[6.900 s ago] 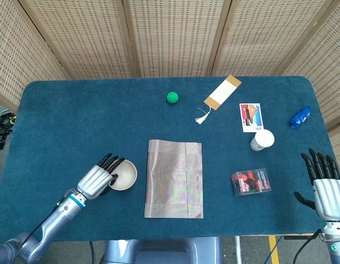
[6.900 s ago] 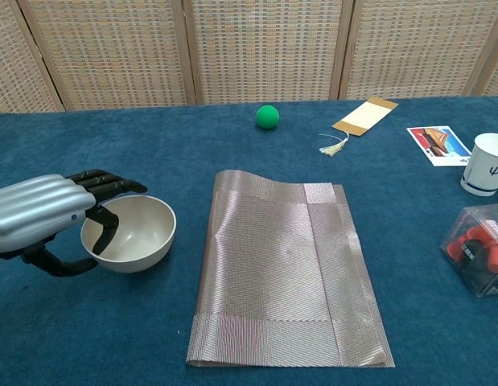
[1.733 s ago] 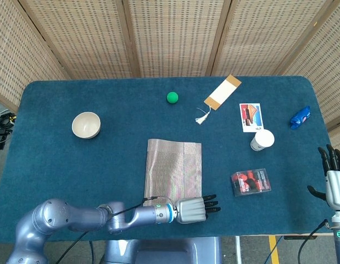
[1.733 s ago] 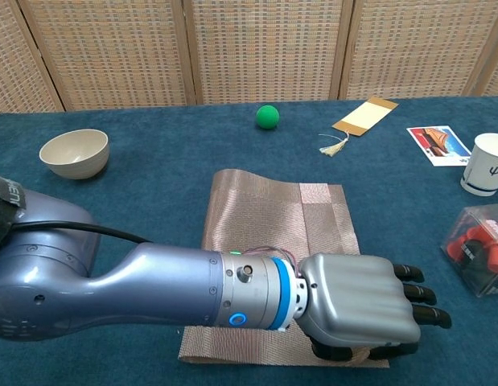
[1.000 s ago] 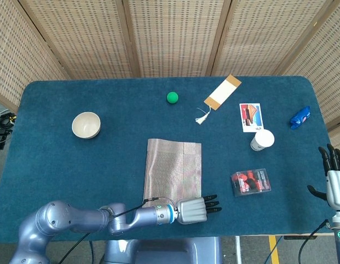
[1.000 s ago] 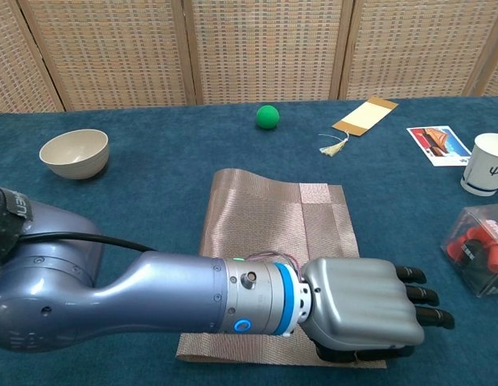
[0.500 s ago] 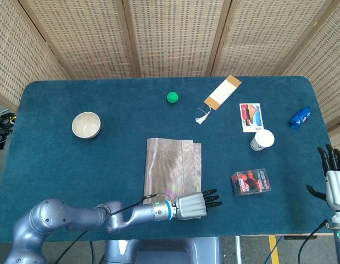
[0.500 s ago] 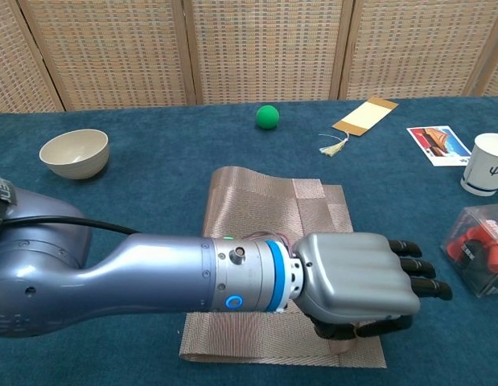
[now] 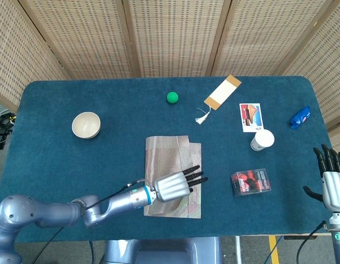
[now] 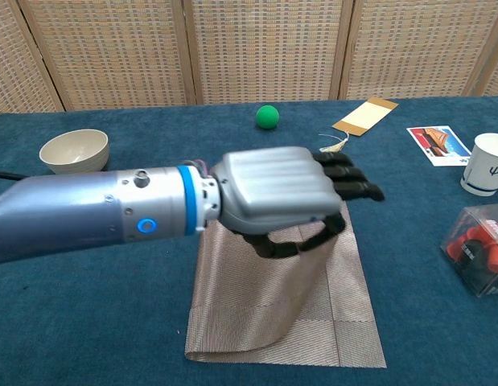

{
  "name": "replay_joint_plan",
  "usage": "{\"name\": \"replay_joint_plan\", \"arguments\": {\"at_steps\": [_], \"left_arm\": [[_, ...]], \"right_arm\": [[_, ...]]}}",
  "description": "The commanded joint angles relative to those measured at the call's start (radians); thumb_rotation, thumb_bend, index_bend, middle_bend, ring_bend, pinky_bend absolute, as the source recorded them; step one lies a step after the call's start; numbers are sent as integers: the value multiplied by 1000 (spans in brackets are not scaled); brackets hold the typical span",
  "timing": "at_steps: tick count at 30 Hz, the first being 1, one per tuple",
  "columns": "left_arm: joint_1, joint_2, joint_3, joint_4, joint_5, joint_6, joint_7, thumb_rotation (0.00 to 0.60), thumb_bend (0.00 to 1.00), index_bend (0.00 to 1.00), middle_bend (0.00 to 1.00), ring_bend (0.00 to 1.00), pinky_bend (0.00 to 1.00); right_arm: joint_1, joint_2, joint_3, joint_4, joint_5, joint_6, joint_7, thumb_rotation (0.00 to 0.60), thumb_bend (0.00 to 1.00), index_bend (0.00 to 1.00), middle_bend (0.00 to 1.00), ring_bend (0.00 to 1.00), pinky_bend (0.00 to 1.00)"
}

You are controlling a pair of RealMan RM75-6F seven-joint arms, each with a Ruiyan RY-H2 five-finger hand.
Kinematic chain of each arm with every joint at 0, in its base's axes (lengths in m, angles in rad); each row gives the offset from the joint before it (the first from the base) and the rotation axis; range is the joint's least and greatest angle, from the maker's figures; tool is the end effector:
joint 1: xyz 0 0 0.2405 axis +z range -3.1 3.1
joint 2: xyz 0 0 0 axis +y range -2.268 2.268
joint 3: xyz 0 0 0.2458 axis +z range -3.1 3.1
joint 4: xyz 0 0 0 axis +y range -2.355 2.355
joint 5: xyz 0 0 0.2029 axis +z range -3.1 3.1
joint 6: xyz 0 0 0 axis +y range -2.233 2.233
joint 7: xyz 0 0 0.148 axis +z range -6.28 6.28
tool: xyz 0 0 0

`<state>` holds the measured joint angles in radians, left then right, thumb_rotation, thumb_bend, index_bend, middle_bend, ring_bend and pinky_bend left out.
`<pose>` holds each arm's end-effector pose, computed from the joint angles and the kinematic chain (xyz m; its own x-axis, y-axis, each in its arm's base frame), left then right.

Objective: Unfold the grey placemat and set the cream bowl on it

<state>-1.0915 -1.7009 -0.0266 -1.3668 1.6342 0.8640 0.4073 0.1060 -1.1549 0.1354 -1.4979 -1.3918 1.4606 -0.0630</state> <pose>-0.0129 0.2853 -0.0870 0.7136 -0.1718 0.6792 0.1361 -0.9170 -0.3750 -0.3220 -0.2079 0.1783 0.5017 0.0685 0.8624 -0.8637 0.0966 0.4947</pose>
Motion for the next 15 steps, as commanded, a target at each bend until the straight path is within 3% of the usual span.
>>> {"name": "replay_joint_plan", "arguments": {"at_steps": [1, 3, 7, 15], "left_arm": [[113, 108, 13, -114, -81, 93, 106, 600, 549, 784, 0, 0, 0], [210, 186, 31, -185, -166, 164, 149, 600, 550, 786, 0, 0, 0], [312, 266, 53, -304, -269, 245, 244, 600, 550, 786, 0, 0, 0], [448, 333, 96, -389, -351, 362, 284, 600, 567, 786, 0, 0, 0]], "right_arm": [[0, 0, -3, -6, -7, 4, -5, 600, 0, 0, 0, 0, 0], [1, -1, -6, -14, -17, 7, -9, 600, 0, 0, 0, 0, 0], [2, -2, -10, -21, -26, 9, -17, 600, 0, 0, 0, 0, 0], [5, -4, -17, -31, -41, 9, -27, 600, 0, 0, 0, 0, 0]]}}
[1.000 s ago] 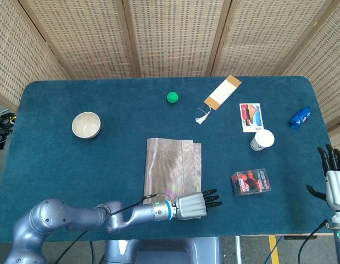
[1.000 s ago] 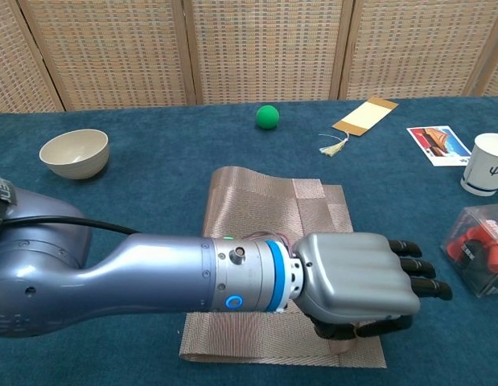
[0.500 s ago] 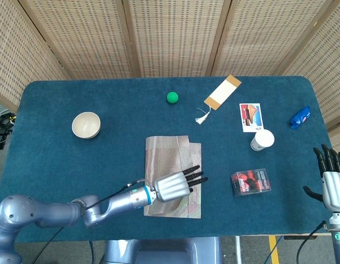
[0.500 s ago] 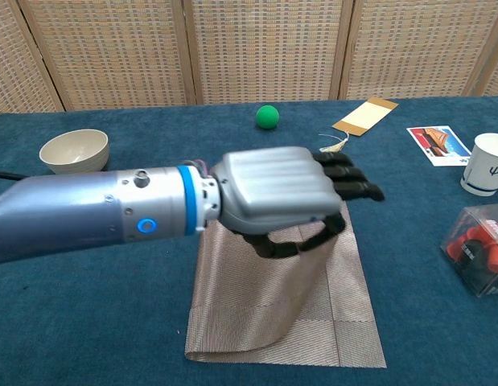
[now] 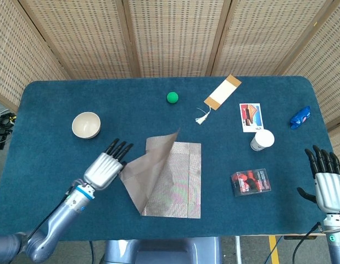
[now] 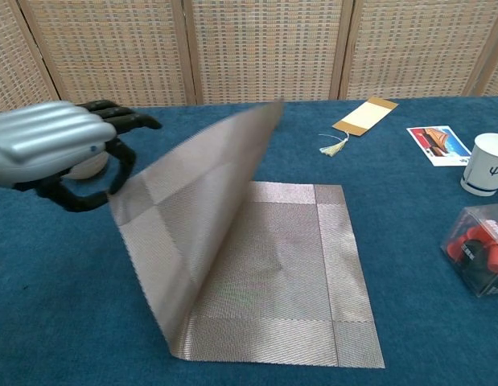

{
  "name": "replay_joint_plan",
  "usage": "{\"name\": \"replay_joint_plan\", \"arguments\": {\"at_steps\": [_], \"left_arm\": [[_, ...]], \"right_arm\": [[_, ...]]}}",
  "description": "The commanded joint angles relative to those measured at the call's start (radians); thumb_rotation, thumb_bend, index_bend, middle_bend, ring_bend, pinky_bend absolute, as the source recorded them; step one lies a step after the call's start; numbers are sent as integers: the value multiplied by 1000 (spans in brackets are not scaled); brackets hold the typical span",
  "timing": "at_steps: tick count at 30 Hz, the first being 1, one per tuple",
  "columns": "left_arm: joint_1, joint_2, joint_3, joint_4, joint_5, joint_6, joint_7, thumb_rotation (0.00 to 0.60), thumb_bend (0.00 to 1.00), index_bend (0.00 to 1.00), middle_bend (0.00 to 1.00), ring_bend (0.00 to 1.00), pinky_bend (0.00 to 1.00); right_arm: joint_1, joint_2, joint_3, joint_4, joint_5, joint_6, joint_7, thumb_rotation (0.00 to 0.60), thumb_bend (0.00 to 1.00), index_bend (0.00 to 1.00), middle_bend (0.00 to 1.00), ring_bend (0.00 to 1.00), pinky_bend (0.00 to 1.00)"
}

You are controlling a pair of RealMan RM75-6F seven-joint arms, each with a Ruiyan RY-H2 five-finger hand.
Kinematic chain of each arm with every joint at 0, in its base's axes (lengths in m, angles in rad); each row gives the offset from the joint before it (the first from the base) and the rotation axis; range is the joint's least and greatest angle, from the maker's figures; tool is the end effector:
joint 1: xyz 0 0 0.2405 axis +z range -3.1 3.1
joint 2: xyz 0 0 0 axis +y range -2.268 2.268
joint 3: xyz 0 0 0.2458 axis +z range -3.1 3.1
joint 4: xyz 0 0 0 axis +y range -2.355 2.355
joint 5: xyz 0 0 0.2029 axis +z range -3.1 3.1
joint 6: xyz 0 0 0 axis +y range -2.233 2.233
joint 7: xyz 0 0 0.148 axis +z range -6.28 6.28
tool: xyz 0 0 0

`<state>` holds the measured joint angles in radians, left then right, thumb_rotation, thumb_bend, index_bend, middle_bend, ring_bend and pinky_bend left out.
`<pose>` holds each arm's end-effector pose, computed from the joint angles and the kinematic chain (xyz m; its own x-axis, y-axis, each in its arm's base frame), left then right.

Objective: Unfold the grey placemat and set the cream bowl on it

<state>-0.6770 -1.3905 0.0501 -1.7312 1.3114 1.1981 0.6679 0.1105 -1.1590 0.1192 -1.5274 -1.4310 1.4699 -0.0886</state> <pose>-0.1457 0.2711 0.0223 0.7151 0.0347 0.6982 0.6036 -0.5345 -0.5916 -0.3110 -0.2061 0.1696 0.5005 0.0620 0.8635 -0.8656 0.0494 0.4982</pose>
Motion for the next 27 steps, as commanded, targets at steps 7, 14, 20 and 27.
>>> {"name": "replay_joint_plan", "arguments": {"at_steps": [7, 14, 20, 27], "left_arm": [[148, 59, 55, -69, -108, 105, 43, 600, 576, 772, 0, 0, 0], [178, 108, 65, -118, -234, 35, 23, 600, 425, 237, 0, 0, 0], [237, 169, 19, -153, -127, 124, -193, 600, 0, 0, 0, 0, 0], [318, 260, -3, -138, 42, 255, -442, 600, 0, 0, 0, 0, 0]], "right_arm": [[2, 0, -9, -12, -18, 1, -4, 600, 0, 0, 0, 0, 0], [5, -1, -13, -15, -27, -1, -4, 600, 0, 0, 0, 0, 0], [11, -8, -21, -13, -36, -11, -15, 600, 0, 0, 0, 0, 0], [19, -20, -36, -5, -65, -18, -32, 600, 0, 1, 0, 0, 0]]}}
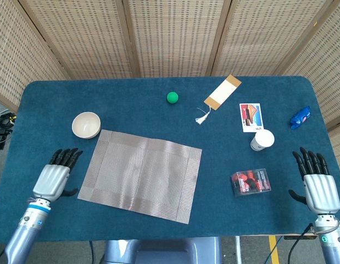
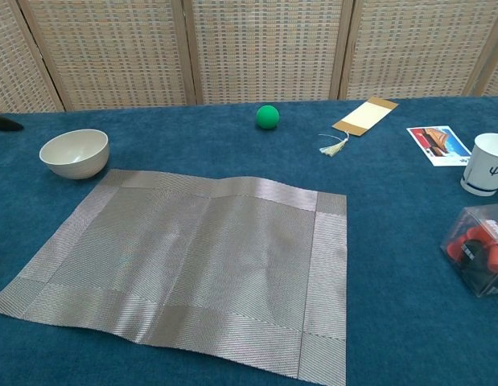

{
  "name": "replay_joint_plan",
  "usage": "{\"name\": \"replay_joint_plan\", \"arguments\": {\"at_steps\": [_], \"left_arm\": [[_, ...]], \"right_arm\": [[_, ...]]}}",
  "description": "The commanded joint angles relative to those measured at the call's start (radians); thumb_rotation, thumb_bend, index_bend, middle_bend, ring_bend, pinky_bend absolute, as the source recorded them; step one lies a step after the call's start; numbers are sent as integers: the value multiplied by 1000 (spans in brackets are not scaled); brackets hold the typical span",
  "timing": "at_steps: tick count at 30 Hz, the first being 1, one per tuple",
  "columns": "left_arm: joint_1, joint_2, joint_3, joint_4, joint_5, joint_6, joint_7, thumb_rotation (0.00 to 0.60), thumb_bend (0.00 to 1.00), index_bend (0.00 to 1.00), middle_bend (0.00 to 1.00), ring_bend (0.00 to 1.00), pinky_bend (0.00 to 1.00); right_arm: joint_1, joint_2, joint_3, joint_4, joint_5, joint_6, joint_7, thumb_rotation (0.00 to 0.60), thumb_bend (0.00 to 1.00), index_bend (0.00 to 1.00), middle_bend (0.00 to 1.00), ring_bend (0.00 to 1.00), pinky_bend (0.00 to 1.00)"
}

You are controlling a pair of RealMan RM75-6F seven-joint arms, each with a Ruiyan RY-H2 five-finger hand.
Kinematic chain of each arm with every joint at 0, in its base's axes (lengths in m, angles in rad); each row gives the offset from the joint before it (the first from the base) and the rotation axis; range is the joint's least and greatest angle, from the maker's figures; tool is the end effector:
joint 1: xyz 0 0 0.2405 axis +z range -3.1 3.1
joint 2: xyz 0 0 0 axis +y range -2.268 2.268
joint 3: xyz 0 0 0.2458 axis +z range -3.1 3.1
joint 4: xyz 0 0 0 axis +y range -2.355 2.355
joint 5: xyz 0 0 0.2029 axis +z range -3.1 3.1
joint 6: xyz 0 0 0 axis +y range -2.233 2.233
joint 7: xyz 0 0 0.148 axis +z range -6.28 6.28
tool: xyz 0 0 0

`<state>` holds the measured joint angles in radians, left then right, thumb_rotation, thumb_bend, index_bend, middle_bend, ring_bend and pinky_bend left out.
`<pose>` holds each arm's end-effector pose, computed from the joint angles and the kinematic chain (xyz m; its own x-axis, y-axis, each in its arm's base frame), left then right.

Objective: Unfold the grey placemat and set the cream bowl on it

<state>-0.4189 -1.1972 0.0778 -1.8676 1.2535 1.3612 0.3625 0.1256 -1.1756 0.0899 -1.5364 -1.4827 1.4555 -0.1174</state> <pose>-0.2216 0.2286 0.0914 0.4571 0.2002 0.8666 0.8879 -0.1590 -0.4316 -0.3015 -0.2049 0.1535 0.5110 0.0288 0.8591 -0.8590 -0.0206 0.5116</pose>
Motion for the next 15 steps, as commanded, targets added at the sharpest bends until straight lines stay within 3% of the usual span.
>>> {"name": "replay_joint_plan", "arguments": {"at_steps": [1, 8, 11, 15], "left_arm": [[68, 76, -44, 1, 106, 107, -161, 600, 0, 0, 0, 0, 0], [90, 91, -92, 26, 89, 125, -209, 600, 0, 0, 0, 0, 0], [88, 96, -100, 36, 86, 101, -222, 600, 0, 0, 0, 0, 0], [94, 100, -115, 41, 83, 87, -240, 600, 0, 0, 0, 0, 0]], "right_arm": [[11, -5, -16, 9, -34, -10, 0, 600, 0, 3, 0, 0, 0], [106, 12, -91, 42, -253, -79, 37, 600, 0, 59, 0, 0, 0], [216, 28, -124, -6, -387, -176, 78, 600, 0, 83, 0, 0, 0], [345, 3, -132, -50, -465, -305, 123, 600, 0, 112, 0, 0, 0]]}}
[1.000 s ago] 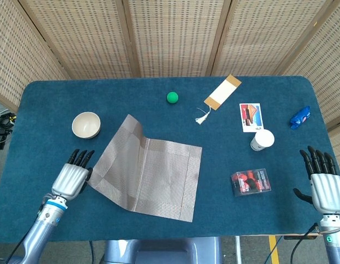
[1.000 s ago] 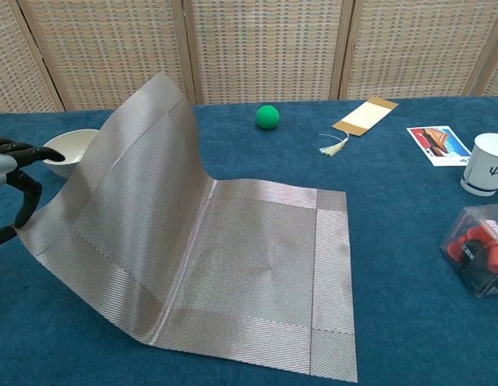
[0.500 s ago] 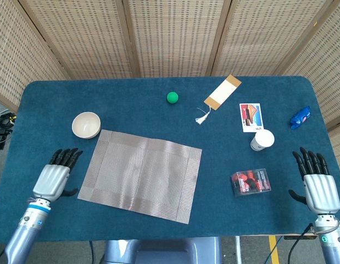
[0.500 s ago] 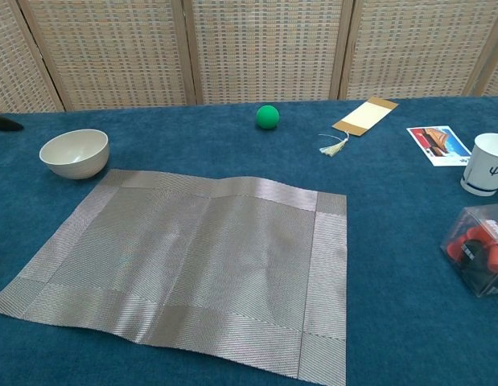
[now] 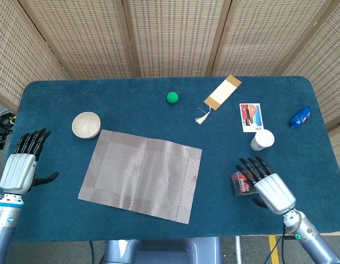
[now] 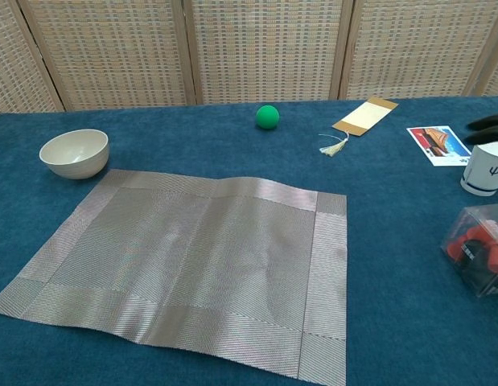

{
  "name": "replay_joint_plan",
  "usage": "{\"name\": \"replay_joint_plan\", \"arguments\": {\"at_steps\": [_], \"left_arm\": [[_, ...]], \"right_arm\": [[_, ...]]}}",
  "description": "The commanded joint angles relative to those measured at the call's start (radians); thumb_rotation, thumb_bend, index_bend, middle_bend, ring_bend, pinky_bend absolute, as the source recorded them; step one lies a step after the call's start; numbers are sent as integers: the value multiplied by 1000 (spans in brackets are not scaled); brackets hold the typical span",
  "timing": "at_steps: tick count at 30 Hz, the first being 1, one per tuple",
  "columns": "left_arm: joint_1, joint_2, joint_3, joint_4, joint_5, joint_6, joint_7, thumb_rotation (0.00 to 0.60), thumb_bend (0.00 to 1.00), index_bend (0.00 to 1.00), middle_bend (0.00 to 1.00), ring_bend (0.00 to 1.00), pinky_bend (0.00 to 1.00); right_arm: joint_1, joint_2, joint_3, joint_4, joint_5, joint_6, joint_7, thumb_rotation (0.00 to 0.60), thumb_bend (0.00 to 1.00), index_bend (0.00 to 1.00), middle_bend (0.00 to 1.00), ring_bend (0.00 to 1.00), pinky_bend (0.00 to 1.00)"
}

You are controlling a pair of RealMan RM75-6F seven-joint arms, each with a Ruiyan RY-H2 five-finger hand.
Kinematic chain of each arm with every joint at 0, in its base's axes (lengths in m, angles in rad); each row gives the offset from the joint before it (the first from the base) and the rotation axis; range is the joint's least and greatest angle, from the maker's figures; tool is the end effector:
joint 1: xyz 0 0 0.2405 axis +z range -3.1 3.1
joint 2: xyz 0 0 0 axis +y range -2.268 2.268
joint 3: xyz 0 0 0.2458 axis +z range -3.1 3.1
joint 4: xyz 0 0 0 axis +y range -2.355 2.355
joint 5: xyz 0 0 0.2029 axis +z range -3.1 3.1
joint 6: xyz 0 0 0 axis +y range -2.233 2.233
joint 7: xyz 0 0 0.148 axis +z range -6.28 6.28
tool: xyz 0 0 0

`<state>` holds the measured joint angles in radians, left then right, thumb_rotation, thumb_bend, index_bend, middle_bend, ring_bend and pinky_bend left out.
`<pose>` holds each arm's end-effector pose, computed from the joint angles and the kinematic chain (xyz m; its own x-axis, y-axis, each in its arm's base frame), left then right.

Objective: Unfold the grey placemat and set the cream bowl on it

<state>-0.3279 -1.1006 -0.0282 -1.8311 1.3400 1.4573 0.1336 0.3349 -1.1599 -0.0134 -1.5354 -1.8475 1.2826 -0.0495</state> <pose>-0.2321 0.2367 0.1477 0.3282 0.0068 0.9446 0.9401 -0.0996 -0.3259 -0.2366 -0.2233 0.0993 0.5851 -0.0847 0.8065 -0.7029 -0.5490 0.4523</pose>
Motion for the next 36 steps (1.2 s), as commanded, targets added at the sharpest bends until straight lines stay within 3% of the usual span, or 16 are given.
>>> {"name": "replay_joint_plan", "arguments": {"at_steps": [1, 13, 36], "left_arm": [[3, 5, -10, 6, -4, -13, -14, 600, 0, 0, 0, 0, 0], [-3, 14, -50, 33, -36, -85, -61, 600, 0, 0, 0, 0, 0], [-1, 13, -73, 39, -34, -137, -68, 600, 0, 0, 0, 0, 0]], "right_arm": [[150, -18, -27, -54, -105, -147, 58, 600, 0, 119, 0, 0, 0], [347, -212, -27, -63, -131, -394, -20, 600, 0, 196, 0, 0, 0], [396, -363, -87, 60, -87, -393, -64, 600, 0, 237, 0, 0, 0]]}}
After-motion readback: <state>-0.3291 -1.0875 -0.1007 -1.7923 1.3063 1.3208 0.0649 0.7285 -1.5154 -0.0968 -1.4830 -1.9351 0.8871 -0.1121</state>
